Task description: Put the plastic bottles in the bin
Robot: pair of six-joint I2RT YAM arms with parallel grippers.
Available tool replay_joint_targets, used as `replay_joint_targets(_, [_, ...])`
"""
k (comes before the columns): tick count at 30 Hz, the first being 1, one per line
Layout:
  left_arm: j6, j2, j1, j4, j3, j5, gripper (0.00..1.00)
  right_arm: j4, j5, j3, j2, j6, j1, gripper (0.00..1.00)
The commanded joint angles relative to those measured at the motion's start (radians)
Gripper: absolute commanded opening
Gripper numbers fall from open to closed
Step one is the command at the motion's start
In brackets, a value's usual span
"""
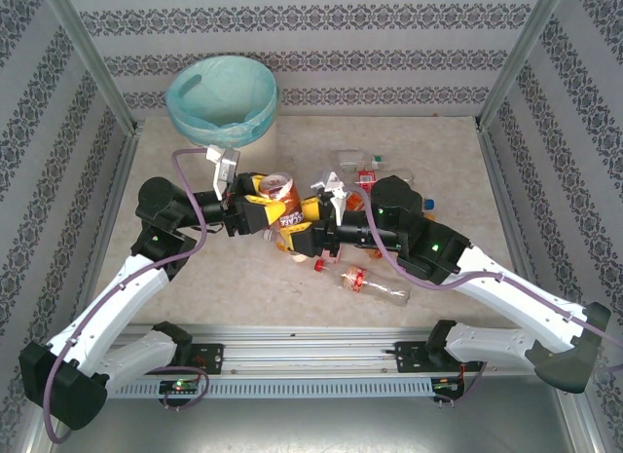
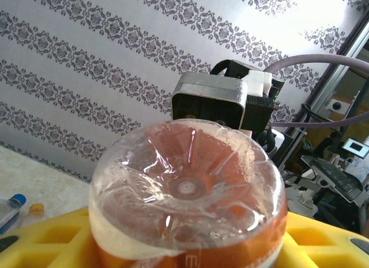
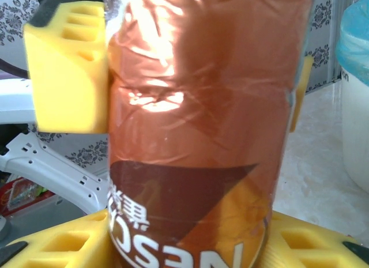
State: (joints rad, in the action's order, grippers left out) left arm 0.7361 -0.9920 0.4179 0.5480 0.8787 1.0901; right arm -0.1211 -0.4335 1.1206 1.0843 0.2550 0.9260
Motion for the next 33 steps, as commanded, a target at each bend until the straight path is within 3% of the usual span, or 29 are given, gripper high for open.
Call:
replay_joint_targets(1, [-0.041, 0.032, 0.012, 0.028, -0.007, -0.026, 0.49, 0.037, 0.018, 0.01, -0.013, 0.0, 0.008, 0.56])
replay_joint_targets(4, [-0.067, 0.048, 0.013, 0.009, -0.008, -0.084, 0.43, 0.038, 0.041, 0.004, -0.021, -0.002, 0.008, 0.64])
replay_joint_targets(9, [-0.121, 0.086, 0.012, -0.042, -0.009, -0.174, 0.41, 0.049, 0.09, -0.019, -0.051, -0.003, 0.01, 0.73])
replay_joint_targets(21, [-0.306, 0.153, 0.011, -0.249, 0.036, -0.475, 0.38, 0.097, 0.35, -0.116, -0.2, -0.088, 0.011, 0.79])
replay_joint_targets(27, [-0.396, 0.077, 0.012, -0.322, 0.142, -0.578, 0.4, 0.111, 0.484, -0.133, -0.244, -0.162, 0.012, 0.79])
replay_joint_targets(33, [-0.503, -0.094, 0.007, -0.463, 0.378, -0.864, 0.37, 0.133, 0.537, -0.123, -0.223, -0.251, 0.001, 0.78])
